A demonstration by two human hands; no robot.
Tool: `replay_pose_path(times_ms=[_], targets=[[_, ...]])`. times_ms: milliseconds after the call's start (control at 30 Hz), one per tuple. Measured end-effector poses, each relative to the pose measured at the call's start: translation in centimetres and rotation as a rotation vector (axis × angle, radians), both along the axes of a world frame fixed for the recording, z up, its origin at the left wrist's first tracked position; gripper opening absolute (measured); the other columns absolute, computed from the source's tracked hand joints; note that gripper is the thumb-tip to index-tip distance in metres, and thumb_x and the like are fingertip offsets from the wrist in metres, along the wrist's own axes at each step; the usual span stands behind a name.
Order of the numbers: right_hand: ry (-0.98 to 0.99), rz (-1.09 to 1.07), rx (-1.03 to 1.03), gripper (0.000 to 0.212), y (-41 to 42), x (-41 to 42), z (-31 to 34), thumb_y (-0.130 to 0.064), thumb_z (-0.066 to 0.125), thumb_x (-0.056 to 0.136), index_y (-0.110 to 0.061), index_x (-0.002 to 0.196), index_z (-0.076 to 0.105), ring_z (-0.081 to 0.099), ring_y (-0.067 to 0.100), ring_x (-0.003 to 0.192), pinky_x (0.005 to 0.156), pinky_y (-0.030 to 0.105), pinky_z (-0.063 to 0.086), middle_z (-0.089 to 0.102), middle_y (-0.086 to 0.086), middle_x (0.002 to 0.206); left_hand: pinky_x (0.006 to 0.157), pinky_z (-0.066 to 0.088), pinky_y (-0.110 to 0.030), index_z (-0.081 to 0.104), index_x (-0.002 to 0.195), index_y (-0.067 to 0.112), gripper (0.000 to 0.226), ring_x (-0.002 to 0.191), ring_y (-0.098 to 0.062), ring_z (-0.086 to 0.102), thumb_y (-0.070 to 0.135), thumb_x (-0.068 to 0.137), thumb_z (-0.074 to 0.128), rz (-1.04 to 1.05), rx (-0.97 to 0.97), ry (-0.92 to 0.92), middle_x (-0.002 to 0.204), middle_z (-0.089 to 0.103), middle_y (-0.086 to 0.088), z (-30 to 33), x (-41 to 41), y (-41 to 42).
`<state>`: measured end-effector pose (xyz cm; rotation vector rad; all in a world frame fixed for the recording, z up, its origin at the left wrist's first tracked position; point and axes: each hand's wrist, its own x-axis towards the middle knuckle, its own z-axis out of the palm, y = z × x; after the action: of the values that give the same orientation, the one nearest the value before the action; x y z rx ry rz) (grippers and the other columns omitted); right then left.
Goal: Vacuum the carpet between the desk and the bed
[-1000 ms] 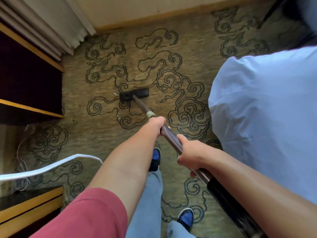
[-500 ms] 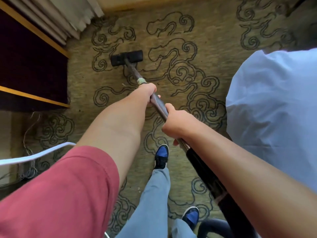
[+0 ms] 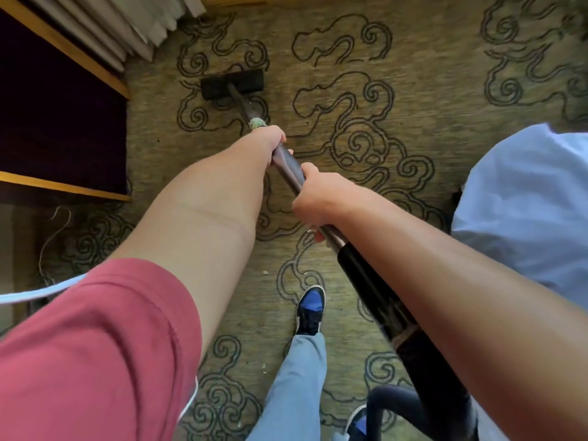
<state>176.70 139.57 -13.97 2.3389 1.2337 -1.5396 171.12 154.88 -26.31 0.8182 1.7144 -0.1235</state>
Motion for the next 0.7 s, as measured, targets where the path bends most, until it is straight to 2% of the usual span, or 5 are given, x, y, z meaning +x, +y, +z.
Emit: replay_pose_path(times_ms=[200,400,533,633,700], targets=[[0.011,0.001,-0.089,0.043,0.0,-0.7,-1.0,-0.008,0.047,0.089,-0.017,0.129,0.035,0.070,0.029,0.057,0.055,0.041,0.063,0.055,0.012,0.091,0.107,0.051,-0.038,0.054,0.137,0.007,0.045,0.113,-0.024,0.066,0.031,0.099,0.056,-0.024,-0.076,0.039,0.125,0.068,-0.006,-2.9,-0.8,-0.6],[0.032,0.030,-0.146,0.054,-2.9,-2.1,-0.9,-0.006,0.048,0.087,-0.018,0.137,0.032,0.070,0.034,0.084,0.076,0.049,0.062,0.053,0.010,0.092,0.103,0.051,-0.033,0.051,0.142,0.007,0.046,0.111,-0.025,0.066,0.028,0.101,0.050,-0.048,-0.132,0.024,0.131,0.064,-0.006,-3.1,-1.8,-3.8],[0.041,0.084,-0.197,0.071,-3.4,-2.7,0.2,-0.008,0.052,0.088,-0.016,0.150,0.019,0.066,0.037,0.100,0.088,0.049,0.058,0.058,0.014,0.111,0.118,0.038,-0.035,0.046,0.146,0.006,0.050,0.134,-0.026,0.053,0.036,0.107,0.040,-0.088,-0.204,0.057,0.142,0.058,-0.007,-2.0,-2.2,-4.6],[0.057,0.092,-0.219,0.069,-4.6,-2.9,1.2,-0.009,0.052,0.089,-0.015,0.150,0.019,0.065,0.037,0.105,0.092,0.052,0.055,0.056,0.015,0.116,0.111,0.044,-0.029,0.056,0.127,0.007,0.038,0.113,-0.023,0.063,0.035,0.105,0.044,-0.079,-0.212,0.063,0.107,0.070,-0.003,-1.7,-2.8,-6.0],[0.076,0.090,-0.235,0.064,-5.6,-3.0,1.6,-0.010,0.053,0.090,-0.015,0.146,0.023,0.065,0.037,0.103,0.090,0.053,0.056,0.055,0.015,0.113,0.104,0.047,-0.029,0.057,0.124,0.008,0.037,0.105,-0.023,0.064,0.036,0.104,0.045,-0.068,-0.233,0.056,0.106,0.070,-0.005,-1.7,-3.4,-7.1]])
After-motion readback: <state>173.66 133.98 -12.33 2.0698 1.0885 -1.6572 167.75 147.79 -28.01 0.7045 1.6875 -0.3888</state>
